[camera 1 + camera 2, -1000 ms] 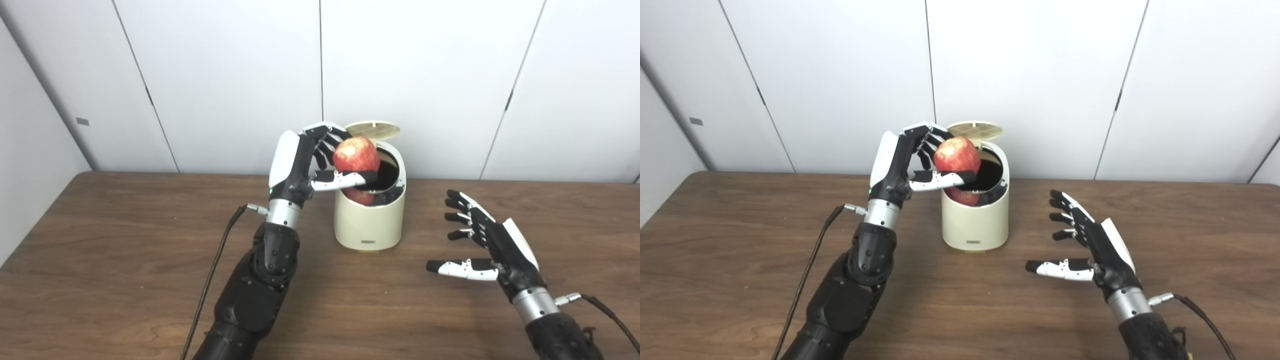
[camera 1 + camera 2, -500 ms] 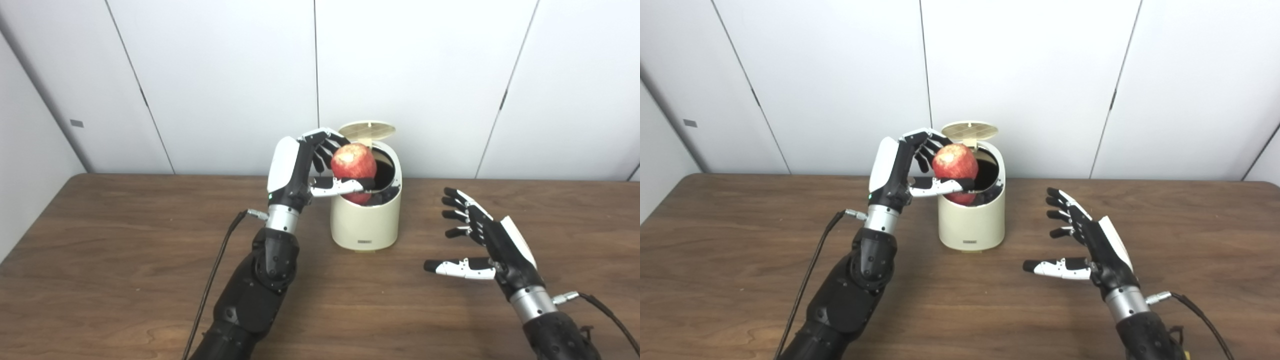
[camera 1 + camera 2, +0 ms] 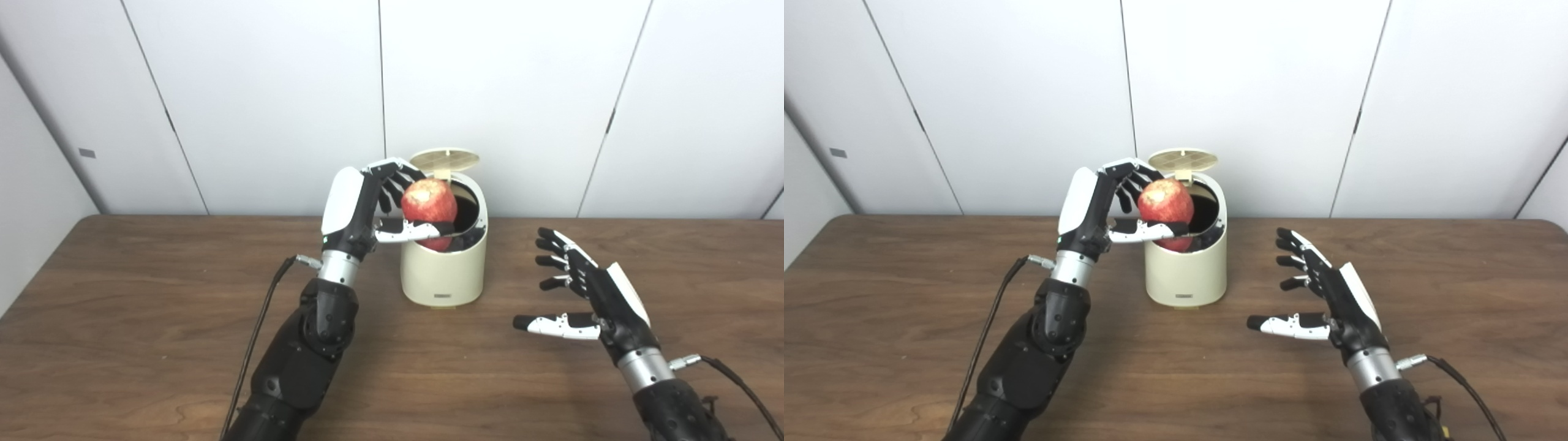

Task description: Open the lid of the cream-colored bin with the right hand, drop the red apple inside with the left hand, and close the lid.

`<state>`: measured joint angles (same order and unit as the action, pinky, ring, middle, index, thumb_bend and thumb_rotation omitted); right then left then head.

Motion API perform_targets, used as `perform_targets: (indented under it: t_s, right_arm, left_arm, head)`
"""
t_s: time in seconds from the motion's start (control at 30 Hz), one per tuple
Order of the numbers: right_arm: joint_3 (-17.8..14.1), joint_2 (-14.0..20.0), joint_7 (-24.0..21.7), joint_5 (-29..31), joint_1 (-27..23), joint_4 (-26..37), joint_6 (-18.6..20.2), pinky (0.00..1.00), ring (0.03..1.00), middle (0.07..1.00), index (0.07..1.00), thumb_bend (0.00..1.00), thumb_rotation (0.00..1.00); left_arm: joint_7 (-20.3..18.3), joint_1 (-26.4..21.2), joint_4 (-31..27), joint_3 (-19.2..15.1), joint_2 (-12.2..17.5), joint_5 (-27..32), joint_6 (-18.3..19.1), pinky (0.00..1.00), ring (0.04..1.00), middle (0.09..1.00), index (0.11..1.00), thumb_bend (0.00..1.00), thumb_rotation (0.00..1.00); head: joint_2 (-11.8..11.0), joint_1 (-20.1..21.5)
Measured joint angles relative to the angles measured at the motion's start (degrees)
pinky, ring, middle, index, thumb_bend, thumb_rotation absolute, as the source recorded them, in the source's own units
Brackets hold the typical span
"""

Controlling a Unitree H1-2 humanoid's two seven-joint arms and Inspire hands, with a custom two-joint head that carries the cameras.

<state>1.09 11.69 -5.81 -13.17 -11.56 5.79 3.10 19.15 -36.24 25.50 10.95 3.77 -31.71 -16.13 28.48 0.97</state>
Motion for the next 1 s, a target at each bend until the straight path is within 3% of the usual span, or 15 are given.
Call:
perform_targets:
  t_s: [0.33,0.43,0.5,0.53,0.6,1.0]
  right_arm:
    - [0.0,0.0,0.3,0.0,0.0,-0.1,-0.9,0.64,0.822,0.879,0.881,0.72,0.11]
    - [0.0,0.0,0.3,0.0,0.0,-0.1,-0.8,0.64,0.823,0.879,0.882,0.72,0.10]
    - [0.0,0.0,0.3,0.0,0.0,0.0,-0.7,0.64,0.822,0.878,0.882,0.72,0.10]
    - [0.0,0.0,0.3,0.0,0.0,0.0,-0.7,0.64,0.822,0.878,0.882,0.72,0.10]
    - [0.0,0.0,0.3,0.0,0.0,0.1,-0.7,0.64,0.823,0.879,0.883,0.72,0.10]
    - [0.0,0.2,0.3,0.4,0.0,0.7,0.8,0.67,0.832,0.890,0.893,0.72,0.14]
  left_arm:
    - [-0.8,0.1,-0.4,0.0,0.2,0.0,0.6,0.27,0.385,0.480,0.500,0.52,0.00]
    - [-1.1,0.1,-0.9,0.0,0.2,-0.2,1.8,0.27,0.383,0.486,0.665,0.55,0.00]
    - [-1.1,0.2,-1.3,0.2,0.2,-0.4,2.5,0.27,0.380,0.487,0.705,0.55,0.00]
    - [-1.1,0.2,-1.4,0.3,0.2,-0.4,2.8,0.27,0.383,0.517,0.721,0.78,0.06]
    - [-1.1,0.1,-1.5,0.5,0.2,-0.5,3.1,0.28,0.390,0.536,0.731,0.89,0.10]
    - [-1.1,0.1,-1.6,0.9,0.6,-0.5,3.7,0.41,0.511,0.614,0.718,0.92,0.11]
  head:
    - [0.2,-0.2]
    - [0.2,-0.2]
    - [0.3,-0.1]
    - [0.3,-0.1]
    - [0.3,-0.1]
    - [0.4,-0.1]
